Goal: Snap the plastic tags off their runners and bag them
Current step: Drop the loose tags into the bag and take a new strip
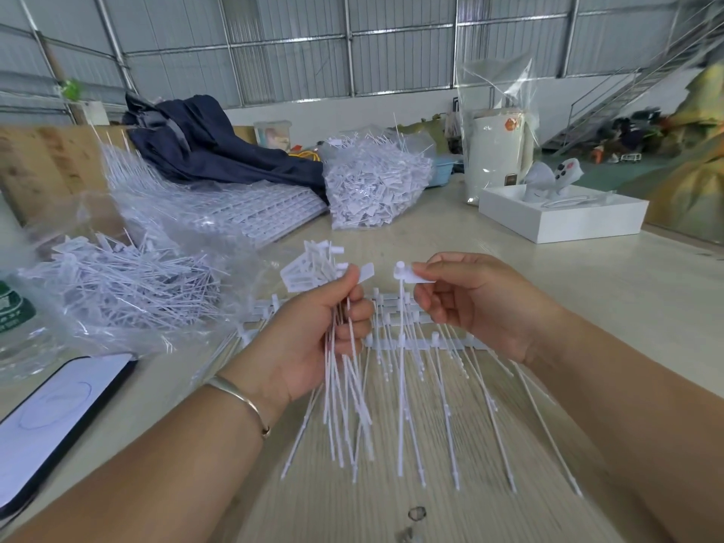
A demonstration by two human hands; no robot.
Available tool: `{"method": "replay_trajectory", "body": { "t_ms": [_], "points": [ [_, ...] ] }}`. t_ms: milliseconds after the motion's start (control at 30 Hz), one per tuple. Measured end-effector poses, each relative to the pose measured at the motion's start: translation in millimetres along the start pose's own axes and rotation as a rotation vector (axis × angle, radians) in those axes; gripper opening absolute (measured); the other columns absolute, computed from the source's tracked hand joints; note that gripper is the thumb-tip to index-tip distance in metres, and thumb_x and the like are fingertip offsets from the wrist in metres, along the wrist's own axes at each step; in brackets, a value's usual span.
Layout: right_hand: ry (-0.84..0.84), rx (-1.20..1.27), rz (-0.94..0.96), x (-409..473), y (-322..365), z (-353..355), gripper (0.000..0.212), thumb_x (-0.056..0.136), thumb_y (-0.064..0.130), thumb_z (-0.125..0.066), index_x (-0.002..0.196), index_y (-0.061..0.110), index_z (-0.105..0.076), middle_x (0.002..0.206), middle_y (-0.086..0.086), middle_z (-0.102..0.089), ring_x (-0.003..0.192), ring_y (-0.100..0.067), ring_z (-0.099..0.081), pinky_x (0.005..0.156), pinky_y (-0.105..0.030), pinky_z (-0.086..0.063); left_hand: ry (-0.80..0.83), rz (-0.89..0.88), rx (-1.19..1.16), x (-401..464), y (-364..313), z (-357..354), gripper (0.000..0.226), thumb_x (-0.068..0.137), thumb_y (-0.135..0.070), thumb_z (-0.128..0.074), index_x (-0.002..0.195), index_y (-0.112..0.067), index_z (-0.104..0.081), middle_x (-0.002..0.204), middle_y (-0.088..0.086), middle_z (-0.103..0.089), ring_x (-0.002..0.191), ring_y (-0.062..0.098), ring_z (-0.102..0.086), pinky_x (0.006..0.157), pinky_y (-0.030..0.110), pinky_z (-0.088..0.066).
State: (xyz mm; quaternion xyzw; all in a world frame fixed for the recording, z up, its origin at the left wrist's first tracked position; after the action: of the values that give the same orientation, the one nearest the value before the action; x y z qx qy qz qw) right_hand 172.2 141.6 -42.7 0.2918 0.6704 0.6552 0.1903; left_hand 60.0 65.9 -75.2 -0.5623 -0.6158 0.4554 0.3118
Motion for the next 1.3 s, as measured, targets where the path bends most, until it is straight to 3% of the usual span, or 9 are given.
{"method": "replay_trajectory", "body": {
  "t_ms": [233,300,367,467,600,700,900,1100,1300],
  "points": [
    [-0.160,-0.033,0.191,-3.0,12.8,1.4,0.029,0.089,0.017,-0.064,0.062,0.009,-0.055,0.057,-0.006,-0.055,0.049,-0.014,-0.043,0.052,-0.021,-0.040,0.093,0.008,0.041,-3.4,5.5,-17.5,0.047,0.089,-0.044,-0.056,0.051,-0.017,-0.067,0.095,0.013,-0.074,0.082,0.025,-0.073,0.058,0.027,-0.057],
    [-0.184,-0.123,0.264,-5.4,16.9,-1.9,0.029,0.091,0.019,-0.064,0.067,0.003,-0.057,0.058,-0.009,-0.055,0.050,-0.015,-0.044,0.052,-0.021,-0.041,0.139,0.017,0.056,-5.5,7.3,-25.6,0.049,0.095,-0.043,-0.050,0.066,-0.013,-0.075,0.084,0.010,-0.073,0.065,0.019,-0.071,0.051,0.025,-0.054],
    [-0.147,-0.205,0.294,-5.5,17.3,-8.3,0.030,0.092,0.022,-0.062,0.072,0.000,-0.058,0.061,-0.010,-0.057,0.053,-0.017,-0.046,0.054,-0.021,-0.042,0.182,0.021,0.041,-6.2,6.4,-30.0,0.045,0.096,-0.043,-0.048,0.074,-0.009,-0.069,0.058,-0.001,-0.055,0.038,0.007,-0.047,0.037,0.018,-0.039],
    [-0.068,-0.255,0.258,-2.5,11.9,-14.7,0.033,0.095,0.026,-0.058,0.080,-0.004,-0.060,0.066,-0.007,-0.063,0.054,-0.016,-0.051,0.056,-0.020,-0.044,0.207,0.006,0.075,-4.2,1.3,-27.3,0.033,0.090,-0.042,-0.057,0.093,-0.010,-0.051,0.052,-0.009,-0.029,0.033,0.000,-0.025,0.033,0.014,-0.024],
    [-0.016,-0.218,0.164,-0.6,4.1,-17.8,0.038,0.091,0.038,-0.056,0.090,0.001,-0.064,0.078,-0.007,-0.069,0.064,-0.017,-0.062,0.065,-0.027,-0.049,0.198,-0.036,0.145,-7.7,-5.6,-22.4,0.026,0.077,-0.034,-0.076,0.066,-0.018,-0.058,0.050,-0.010,-0.024,0.034,0.001,-0.022,0.033,0.013,-0.025],
    [0.083,-0.050,0.067,-1.1,-2.9,-29.7,0.047,0.082,0.048,-0.057,0.102,0.006,-0.060,0.098,-0.014,-0.071,0.086,-0.024,-0.067,0.075,-0.035,-0.053,0.156,-0.024,0.069,-6.3,-6.1,-19.3,0.036,0.080,-0.037,-0.068,0.049,-0.023,-0.054,0.046,-0.011,-0.024,0.031,0.001,-0.022,0.031,0.013,-0.022],
    [0.393,0.143,-0.145,-14.2,-27.2,-78.3,0.060,0.089,0.032,-0.056,0.134,-0.007,-0.048,0.129,-0.027,-0.058,0.111,-0.033,-0.057,0.096,-0.038,-0.052,0.006,-0.108,-0.297,-0.7,-15.3,-2.2,0.055,0.090,-0.047,-0.055,0.049,-0.019,-0.031,0.043,-0.005,-0.027,0.030,0.004,-0.026,0.029,0.014,-0.024],
    [0.536,0.120,-0.258,-27.0,-38.8,-86.4,0.044,0.090,0.027,-0.062,0.121,-0.004,-0.059,0.114,-0.033,-0.063,0.099,-0.039,-0.066,0.088,-0.042,-0.054,-0.213,-0.286,-0.169,-2.8,-26.3,22.1,0.060,0.086,-0.064,-0.049,0.047,-0.019,-0.040,0.065,0.002,-0.056,0.060,0.012,-0.056,0.064,0.025,-0.043],
    [0.475,0.035,-0.221,-21.8,-32.4,-74.0,0.042,0.088,0.036,-0.063,0.115,0.004,-0.066,0.069,-0.005,-0.061,0.054,-0.014,-0.054,0.053,-0.024,-0.044,-0.279,-0.393,0.150,-12.6,-37.6,17.2,0.054,0.079,-0.067,-0.043,0.049,-0.021,-0.040,0.072,-0.003,-0.062,0.065,0.009,-0.056,0.064,0.030,-0.039]
  ]
}}
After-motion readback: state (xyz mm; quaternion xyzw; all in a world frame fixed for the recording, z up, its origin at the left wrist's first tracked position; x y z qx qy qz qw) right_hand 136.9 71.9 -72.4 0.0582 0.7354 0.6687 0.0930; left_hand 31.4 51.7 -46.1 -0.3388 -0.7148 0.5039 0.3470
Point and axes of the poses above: each hand's wrist, its own x-axis towards the middle knuckle, its own z-axis out of the back of the hand, y = z × x, the point moved 9 cm from there along x, towards the middle knuckle
